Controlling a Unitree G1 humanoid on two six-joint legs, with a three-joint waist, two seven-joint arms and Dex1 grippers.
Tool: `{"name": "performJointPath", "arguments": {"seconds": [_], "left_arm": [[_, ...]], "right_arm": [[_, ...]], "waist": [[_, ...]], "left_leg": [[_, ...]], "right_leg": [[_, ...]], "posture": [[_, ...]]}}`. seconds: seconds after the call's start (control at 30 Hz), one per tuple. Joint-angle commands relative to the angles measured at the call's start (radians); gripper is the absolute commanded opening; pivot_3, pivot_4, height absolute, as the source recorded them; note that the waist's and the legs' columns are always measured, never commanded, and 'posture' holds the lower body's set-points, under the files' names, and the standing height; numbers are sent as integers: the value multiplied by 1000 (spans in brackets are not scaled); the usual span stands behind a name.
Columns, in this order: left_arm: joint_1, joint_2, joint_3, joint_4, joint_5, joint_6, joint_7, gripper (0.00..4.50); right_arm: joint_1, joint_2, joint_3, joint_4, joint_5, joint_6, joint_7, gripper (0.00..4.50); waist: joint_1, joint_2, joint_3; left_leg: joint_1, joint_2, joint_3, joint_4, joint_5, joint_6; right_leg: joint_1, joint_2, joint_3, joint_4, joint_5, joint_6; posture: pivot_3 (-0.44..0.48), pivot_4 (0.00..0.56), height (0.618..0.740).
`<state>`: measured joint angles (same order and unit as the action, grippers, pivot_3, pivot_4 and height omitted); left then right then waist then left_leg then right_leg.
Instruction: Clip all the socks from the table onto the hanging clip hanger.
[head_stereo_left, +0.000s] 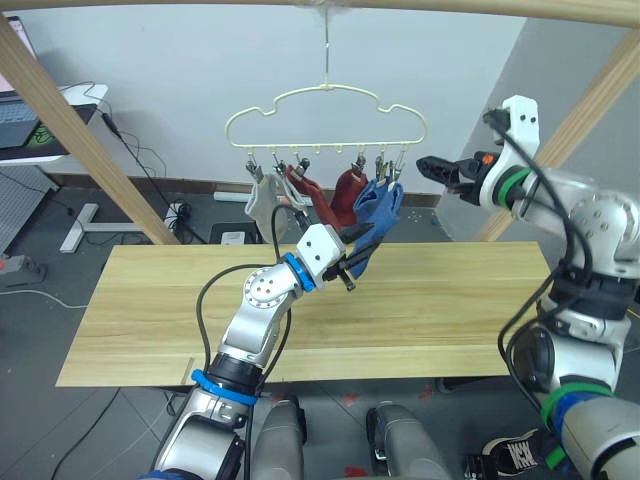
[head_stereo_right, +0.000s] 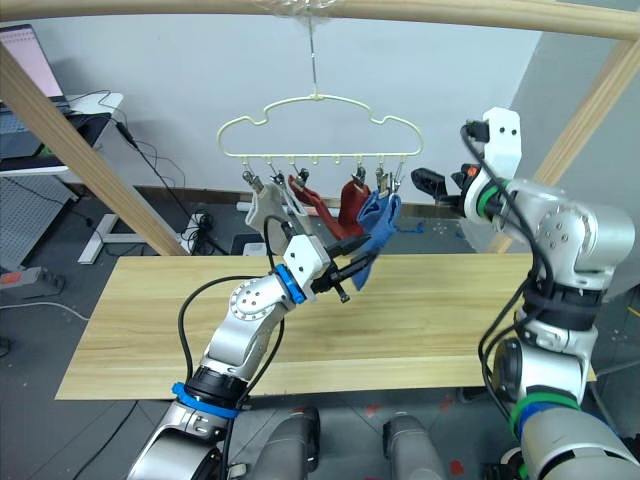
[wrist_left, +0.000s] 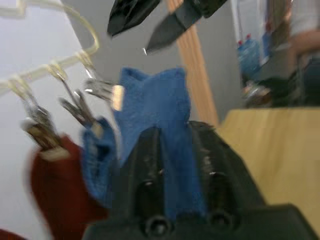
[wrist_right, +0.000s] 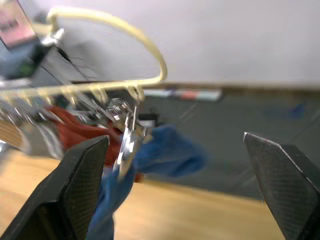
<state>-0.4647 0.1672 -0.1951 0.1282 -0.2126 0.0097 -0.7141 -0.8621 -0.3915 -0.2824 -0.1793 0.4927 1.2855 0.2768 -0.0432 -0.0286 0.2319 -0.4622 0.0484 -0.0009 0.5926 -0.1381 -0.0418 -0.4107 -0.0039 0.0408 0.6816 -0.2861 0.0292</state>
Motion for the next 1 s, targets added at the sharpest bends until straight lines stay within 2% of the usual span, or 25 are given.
{"name": "performJointPath", "arguments": {"seconds": [0.03,0.13,0.27,0.43,0.6,0.77,1.0], "left_arm": [[1,-2,17,-67,-66,99,-16,2395],[38,48,57,-110,-108,175,-37,3201],[108,124,117,-194,-160,272,-35,4378],[232,225,223,-306,-191,410,29,4448],[395,322,373,-358,-130,487,173,4448],[539,353,419,-362,-23,456,278,4448],[598,333,453,-356,-37,463,295,4448]], "right_arm": [[86,-34,78,-140,-19,-162,59,4500],[221,-52,158,-222,-52,-269,83,4500],[339,-36,189,-278,-77,-357,69,4500],[447,-45,236,-297,-162,-507,60,4500],[608,-44,264,-271,-255,-614,26,4500],[700,-11,262,-227,-294,-672,2,4500],[740,-1,253,-180,-311,-694,4,4500]], "waist": [[-11,0,0],[-19,0,0],[-22,0,0],[-14,0,0],[0,0,0],[15,0,0],[34,-3,-2]], "left_leg": [[0,0,0,0,0,0],[2,1,0,0,0,0],[5,2,0,0,0,0],[7,1,1,1,0,-1],[8,1,2,1,0,-1],[9,2,3,1,0,-1],[9,1,3,1,0,-1]], "right_leg": [[0,0,0,1,0,0],[1,1,0,1,-2,3],[3,2,0,2,-2,4],[6,0,2,0,-2,4],[6,-1,2,0,-2,4],[6,-2,3,0,-3,3],[6,-7,3,0,-3,2]], "posture": [[-55,216,740],[-53,212,740],[-27,210,740],[-4,212,740],[50,211,740],[80,201,740],[104,175,740]]}}
